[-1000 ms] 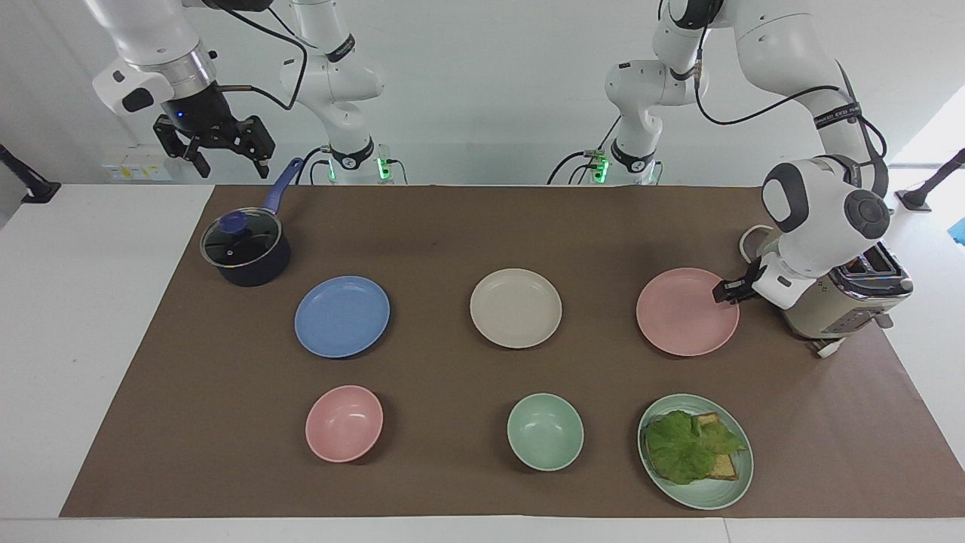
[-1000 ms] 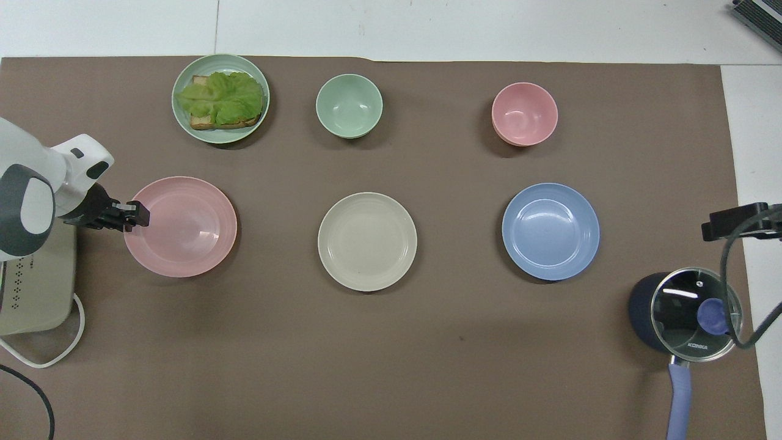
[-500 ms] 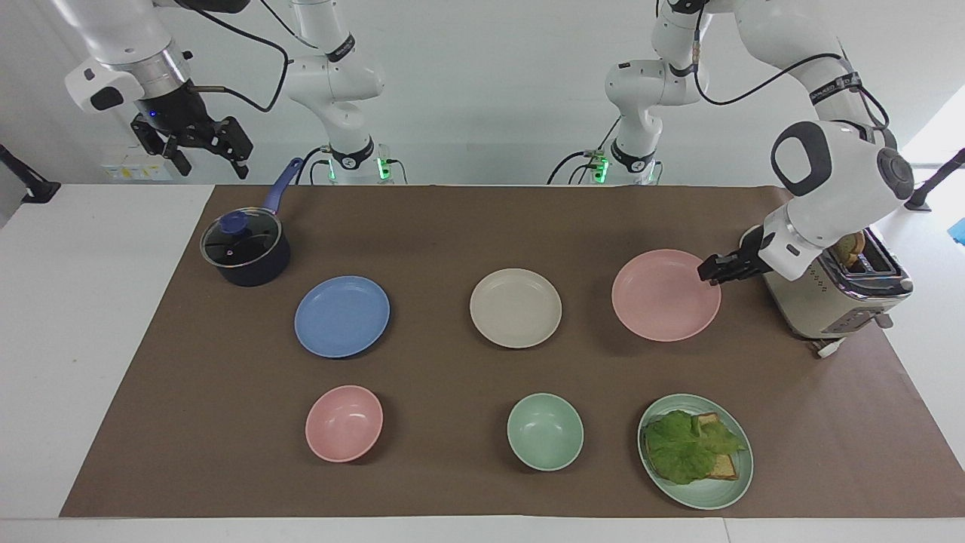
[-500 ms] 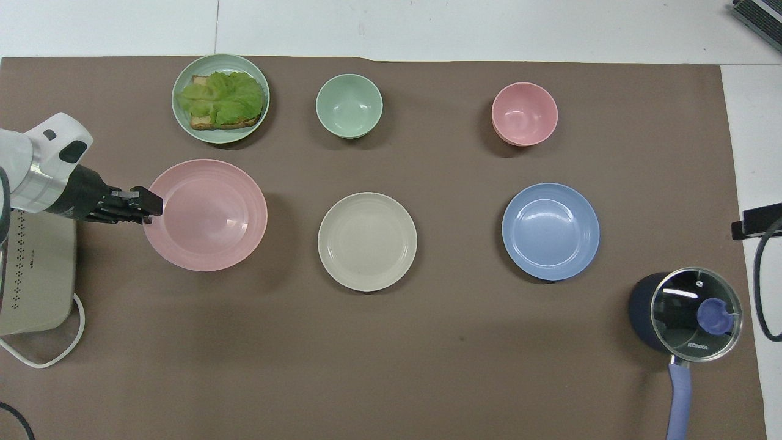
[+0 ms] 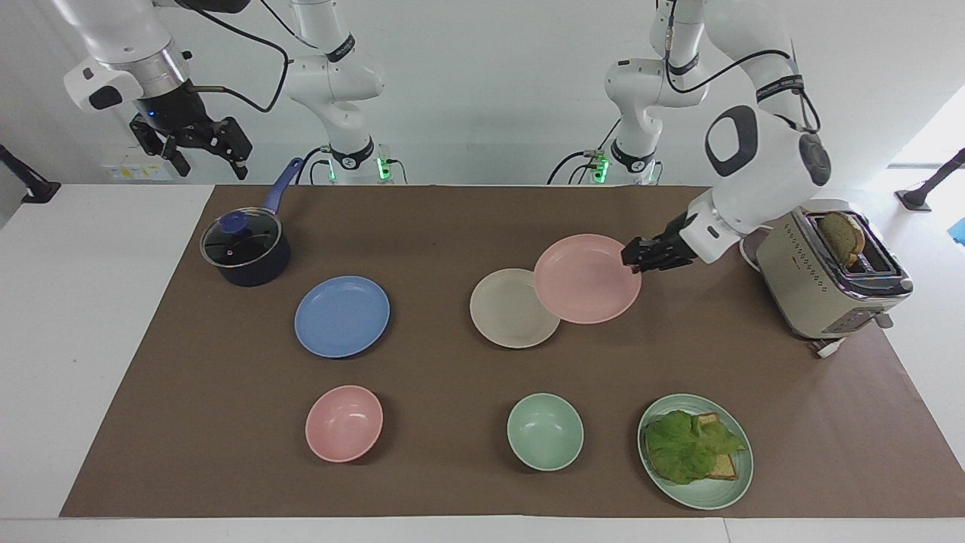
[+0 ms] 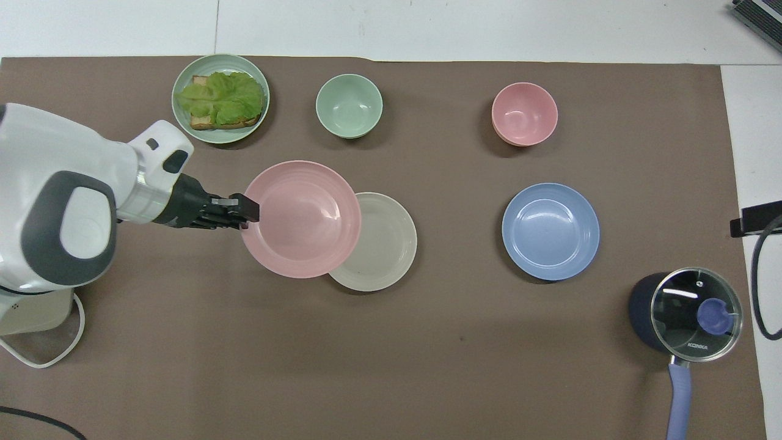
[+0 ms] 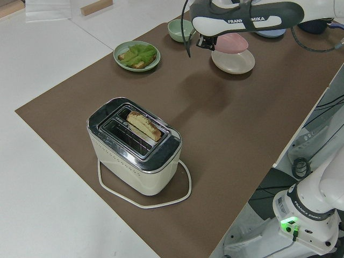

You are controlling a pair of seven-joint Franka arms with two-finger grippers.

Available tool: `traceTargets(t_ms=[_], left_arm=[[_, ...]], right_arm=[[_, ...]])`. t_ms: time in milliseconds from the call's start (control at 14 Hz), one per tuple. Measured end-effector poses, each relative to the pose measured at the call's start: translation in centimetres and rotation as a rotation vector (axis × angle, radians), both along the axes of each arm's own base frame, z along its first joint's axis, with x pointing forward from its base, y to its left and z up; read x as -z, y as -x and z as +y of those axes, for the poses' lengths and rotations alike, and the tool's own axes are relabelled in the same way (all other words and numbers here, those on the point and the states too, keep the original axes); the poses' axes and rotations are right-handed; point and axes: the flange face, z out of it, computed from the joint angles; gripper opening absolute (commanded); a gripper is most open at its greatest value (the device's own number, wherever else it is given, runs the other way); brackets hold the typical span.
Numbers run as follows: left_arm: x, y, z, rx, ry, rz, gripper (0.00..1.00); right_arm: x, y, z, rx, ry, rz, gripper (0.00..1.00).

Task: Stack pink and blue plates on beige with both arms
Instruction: 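Carry the pink plate with the left gripper onto the beige plate, then open the left gripper to release the pink plate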

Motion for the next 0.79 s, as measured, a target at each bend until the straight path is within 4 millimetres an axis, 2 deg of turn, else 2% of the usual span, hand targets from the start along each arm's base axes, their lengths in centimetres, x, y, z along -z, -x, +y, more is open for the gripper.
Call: traceTargets(t_ms=[71,214,357,571,786], left_arm=[[0.8,0.9,-3.0,-0.026,0.01,-0.016,0.0],[2.5,2.7,-7.4,-0.062,0.031,-0.04,0.0],[4.7,4.4,-9.7,-0.085,0.043,-0.05,0.0],[7.2,5.5,-9.6,-0.095,0.024,-0.027,0.0],[7.7,5.2,-8.6,-0.113,0.017,-0.019,0.0]], right_arm=[[0.0,0.0,0.0,0.0,0.0,0.0,1.0],[-0.1,-0.2,0.0,-0.001,0.002,-0.018,1.0],[-0.3,-0.5,0.1,-0.003,0.005,-0.046,1.0],[-0.2,-0.6,0.1,-0.004,0.006,-0.052,1.0],[0.3,-0.7,0.2,-0.006,0.004,-0.04,1.0]])
